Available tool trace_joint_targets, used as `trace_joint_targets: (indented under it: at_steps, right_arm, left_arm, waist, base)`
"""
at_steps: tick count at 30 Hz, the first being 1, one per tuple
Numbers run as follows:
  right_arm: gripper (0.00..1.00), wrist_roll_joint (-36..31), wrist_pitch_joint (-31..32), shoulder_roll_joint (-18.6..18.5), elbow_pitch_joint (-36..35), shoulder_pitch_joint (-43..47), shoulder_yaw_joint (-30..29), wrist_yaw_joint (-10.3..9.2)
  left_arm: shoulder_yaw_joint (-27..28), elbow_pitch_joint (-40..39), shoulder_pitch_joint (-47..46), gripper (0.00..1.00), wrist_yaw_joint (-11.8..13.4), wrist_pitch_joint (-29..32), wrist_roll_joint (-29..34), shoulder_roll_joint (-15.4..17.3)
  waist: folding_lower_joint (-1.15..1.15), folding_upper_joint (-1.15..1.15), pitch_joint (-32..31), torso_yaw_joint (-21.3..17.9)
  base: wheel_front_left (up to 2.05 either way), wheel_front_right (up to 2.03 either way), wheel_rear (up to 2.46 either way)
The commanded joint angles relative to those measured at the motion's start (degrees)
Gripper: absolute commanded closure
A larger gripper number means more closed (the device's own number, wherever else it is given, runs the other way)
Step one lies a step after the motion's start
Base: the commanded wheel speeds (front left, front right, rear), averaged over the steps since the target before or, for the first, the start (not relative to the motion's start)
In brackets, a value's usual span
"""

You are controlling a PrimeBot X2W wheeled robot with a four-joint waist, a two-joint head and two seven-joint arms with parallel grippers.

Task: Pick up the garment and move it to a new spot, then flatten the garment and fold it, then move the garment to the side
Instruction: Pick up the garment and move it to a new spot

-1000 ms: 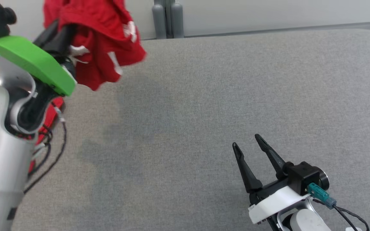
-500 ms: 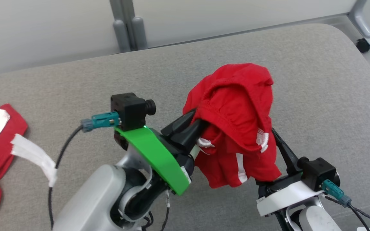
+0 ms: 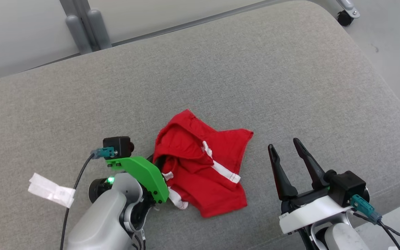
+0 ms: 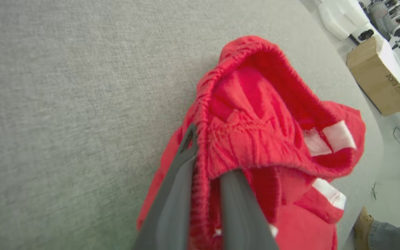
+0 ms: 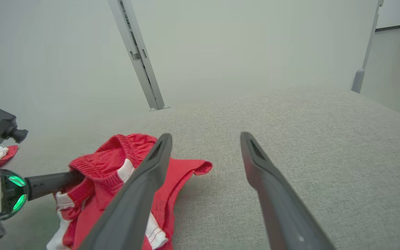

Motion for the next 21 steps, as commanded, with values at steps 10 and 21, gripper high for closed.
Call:
trace_joint_targets:
  at_steps: [10, 21]
  right_arm:
    - [0.00, -2.19, -0.18, -0.06, 0.63, 1.44, -0.02, -0.04]
    - [0.00, -5.74, -0.18, -0.56, 0.33, 4.31, -3.69, -0.04]
  left_arm:
    - [2.06, 11.18, 0.65, 0.00, -5.66, -17.32, 1.07, -3.75]
    - [17.24, -10.75, 19.06, 0.00, -4.35, -20.63, 19.77, -4.29]
  waist:
    - [0.00, 0.00, -3.58, 4.34]
    - [0.00, 0.00, -8.11, 11.79]
  base:
    - [0.00, 0.00, 0.00]
    - [0.00, 0.00, 0.00]
